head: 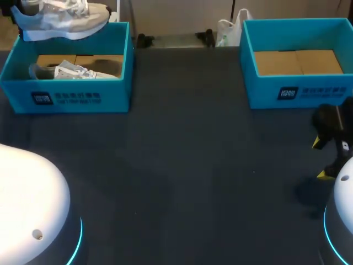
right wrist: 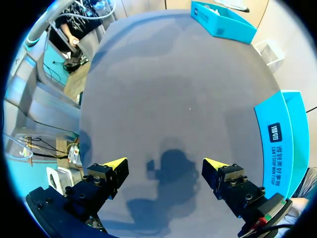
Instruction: Take the shoe out of the shoebox, open the shoe tongue, remove and reinsert the insole, then place the shoe into the shoebox
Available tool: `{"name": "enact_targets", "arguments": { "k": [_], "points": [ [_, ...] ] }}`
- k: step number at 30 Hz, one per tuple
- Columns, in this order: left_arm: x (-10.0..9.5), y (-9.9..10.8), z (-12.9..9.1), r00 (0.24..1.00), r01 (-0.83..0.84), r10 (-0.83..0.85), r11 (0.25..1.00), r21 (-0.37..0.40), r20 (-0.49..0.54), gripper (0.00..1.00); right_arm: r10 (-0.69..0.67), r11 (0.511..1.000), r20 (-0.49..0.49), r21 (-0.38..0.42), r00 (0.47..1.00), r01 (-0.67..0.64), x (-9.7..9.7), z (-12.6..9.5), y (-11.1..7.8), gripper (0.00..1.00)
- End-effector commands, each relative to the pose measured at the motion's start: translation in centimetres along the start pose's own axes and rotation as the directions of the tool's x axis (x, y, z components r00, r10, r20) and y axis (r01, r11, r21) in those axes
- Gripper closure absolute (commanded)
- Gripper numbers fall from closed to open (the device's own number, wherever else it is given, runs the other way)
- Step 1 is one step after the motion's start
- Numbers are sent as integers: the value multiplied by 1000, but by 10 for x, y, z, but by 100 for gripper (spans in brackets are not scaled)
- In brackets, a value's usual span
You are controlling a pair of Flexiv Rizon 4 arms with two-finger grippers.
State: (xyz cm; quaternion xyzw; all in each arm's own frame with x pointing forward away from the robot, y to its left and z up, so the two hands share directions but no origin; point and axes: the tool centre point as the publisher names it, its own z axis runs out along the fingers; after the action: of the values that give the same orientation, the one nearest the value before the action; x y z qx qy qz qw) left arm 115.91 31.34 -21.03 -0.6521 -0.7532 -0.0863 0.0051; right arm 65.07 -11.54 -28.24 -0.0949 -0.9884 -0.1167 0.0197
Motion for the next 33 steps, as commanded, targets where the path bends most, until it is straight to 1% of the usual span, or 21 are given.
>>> {"name": "enact_targets", "arguments": {
  "k": [1, 2, 4, 5, 8, 12, 15, 17, 18, 21, 24, 26, 33],
  "points": [
    [0, 1, -2, 1000, -1, 1, 1000, 3, 0, 100, 1, 1000, 3, 3, 1000, -1, 1, 1, 0, 0],
    [-3, 2, 3, 1000, -5, 4, 999, 51, 23, 100, 1, 1000, 3, 3, 1000, -1, 1, 1, 0, 0],
    [-8, 3, 17, 1000, -17, 17, 1000, 19, 10, 100, 1, 1000, 3, 3, 1000, -1, 1, 1, 0, 0],
    [-10, 3, 22, 1000, -24, 24, 999, 35, 9, 100, 1, 1000, 3, 3, 1000, -1, 1, 1, 0, 0],
    [-13, 6, 33, 1000, -17, 17, 999, 32, -11, 100, 1, 1000, 3, 3, 1000, -1, 1, 1, 0, 0],
    [-13, 6, 42, 999, -25, 26, 999, 23, -28, 100, 1, 1000, 3, 3, 1000, -1, 1, 1, 0, 0],
    [-15, 11, 49, 999, -34, 34, 999, 19, -38, 100, 1, 1000, 3, 3, 1000, -1, 1, 1, 0, 0],
    [-16, 16, 54, 998, -49, 49, 999, 7, -41, 100, 1, 1000, 3, 3, 1000, -1, 1, 1, 0, 0],
    [-17, 19, 56, 997, -63, 62, 998, -11, -50, 100, 1, 1000, 3, 3, 1000, -1, 1, 1, 0, 0],
    [-20, 25, 61, 993, -93, 90, 995, -33, -78, 100, 1, 1000, 3, 3, 1000, -1, 1, 1, 0, 0],
    [-24, 29, 64, 990, -118, 115, 993, -25, -85, 100, 1, 1000, 3, 3, 1000, -1, 1, 1, 0, 0],
    [-25, 31, 69, 989, -124, 123, 992, -4, -86, 100, 1, 1000, 3, 3, 1000, -1, 1, 1, 0, 0],
    [-25, 26, 80, 987, -137, 138, 990, 16, -82, 100, 1, 1000, 3, 3, 1000, -1, 1, 1, 0, 0]
  ]
}}
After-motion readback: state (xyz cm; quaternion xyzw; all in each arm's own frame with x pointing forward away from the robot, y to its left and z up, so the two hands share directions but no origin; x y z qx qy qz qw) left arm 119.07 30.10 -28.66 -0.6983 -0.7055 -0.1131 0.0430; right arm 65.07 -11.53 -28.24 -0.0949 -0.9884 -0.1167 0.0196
